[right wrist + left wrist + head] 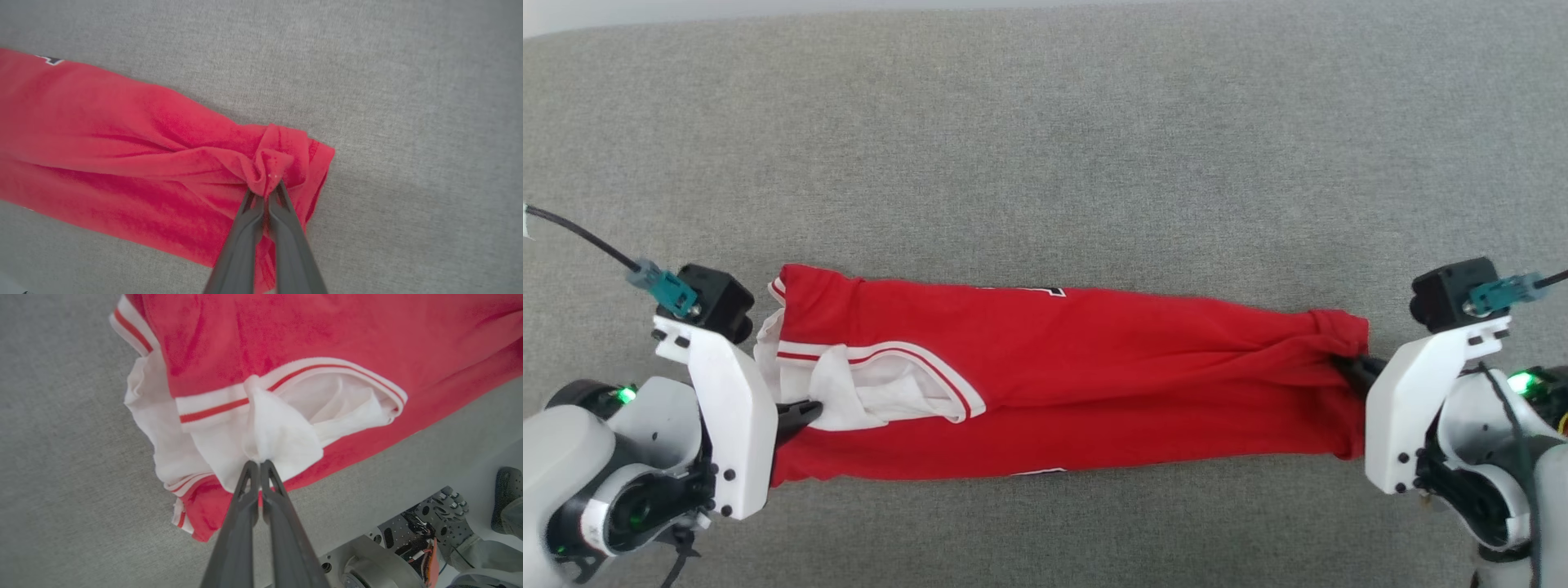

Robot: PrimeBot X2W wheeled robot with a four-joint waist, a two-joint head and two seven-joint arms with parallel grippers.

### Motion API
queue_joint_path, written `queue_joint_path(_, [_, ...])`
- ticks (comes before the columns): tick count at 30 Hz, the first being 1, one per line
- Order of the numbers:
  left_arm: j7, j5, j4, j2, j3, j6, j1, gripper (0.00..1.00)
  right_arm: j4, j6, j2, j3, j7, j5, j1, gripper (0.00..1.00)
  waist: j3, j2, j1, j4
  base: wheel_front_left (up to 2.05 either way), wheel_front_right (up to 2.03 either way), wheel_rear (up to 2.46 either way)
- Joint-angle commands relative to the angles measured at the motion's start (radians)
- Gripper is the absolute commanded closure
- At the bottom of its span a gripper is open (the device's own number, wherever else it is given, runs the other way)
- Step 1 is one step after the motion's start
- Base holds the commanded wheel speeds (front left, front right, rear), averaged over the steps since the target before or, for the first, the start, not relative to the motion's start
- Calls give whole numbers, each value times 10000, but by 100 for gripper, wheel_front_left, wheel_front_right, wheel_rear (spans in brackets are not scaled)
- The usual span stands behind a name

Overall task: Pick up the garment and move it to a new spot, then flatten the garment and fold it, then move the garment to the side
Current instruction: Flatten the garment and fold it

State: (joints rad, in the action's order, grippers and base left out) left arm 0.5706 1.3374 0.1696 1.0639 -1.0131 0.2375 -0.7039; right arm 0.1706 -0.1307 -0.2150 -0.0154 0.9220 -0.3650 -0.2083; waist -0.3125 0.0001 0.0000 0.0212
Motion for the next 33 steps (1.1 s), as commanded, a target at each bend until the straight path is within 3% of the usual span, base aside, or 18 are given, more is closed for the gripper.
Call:
queue_joint_path(1, [-156, -12, -284, -121, -40, -73, 151, 100, -196, -1, 108, -8, -103, 59, 58, 50, 4, -1, 0, -5, 0, 0, 0])
queue_joint_path(2, [-258, -11, -499, -232, -61, -114, 210, 94, -321, -1, 143, -18, -108, 73, 24, 0, 11, -1, 0, -8, 0, 0, 0])
queue_joint_path(3, [-373, -74, -684, -334, -85, -241, 243, 68, -395, -1, 182, -19, -137, 73, -21, 0, 16, -1, 0, -8, 0, 0, 0])
queue_joint_path(4, [-561, -114, -850, -434, -45, -326, 281, 14, -448, -1, 271, 17, -161, 31, -70, 0, 26, -1, 0, -12, 0, 0, 0])
queue_joint_path(5, [-699, -80, -1011, -493, -13, -393, 350, 0, -467, -1, 341, 40, -147, -36, -99, 0, 38, -1, 0, -16, 0, 0, 0])
queue_joint_path(11, [-2082, -88, -1389, -483, 384, -768, 728, 0, -124, -1, 351, 436, 329, 30, -9, 0, 111, -1, 0, -19, 0, 0, 0])
queue_joint_path(20, [-5177, -591, -1186, -280, 1063, -961, 1684, 0, -40, -1, 444, 1315, 937, 192, -97, 0, 91, -1, 0, 188, 0, 0, 0])
queue_joint_path(27, [-7641, -1197, -1366, -469, 1570, -690, 2331, 0, -1258, -1, 368, 1299, 875, 119, -327, 0, 64, -1, 0, 562, 0, 0, 0])
queue_joint_path(33, [-8316, -1708, -1682, -860, 2273, -359, 2843, 0, -2536, -1, 262, 915, 622, -106, -564, 0, 62, -1, 0, 828, 0, 0, 0])
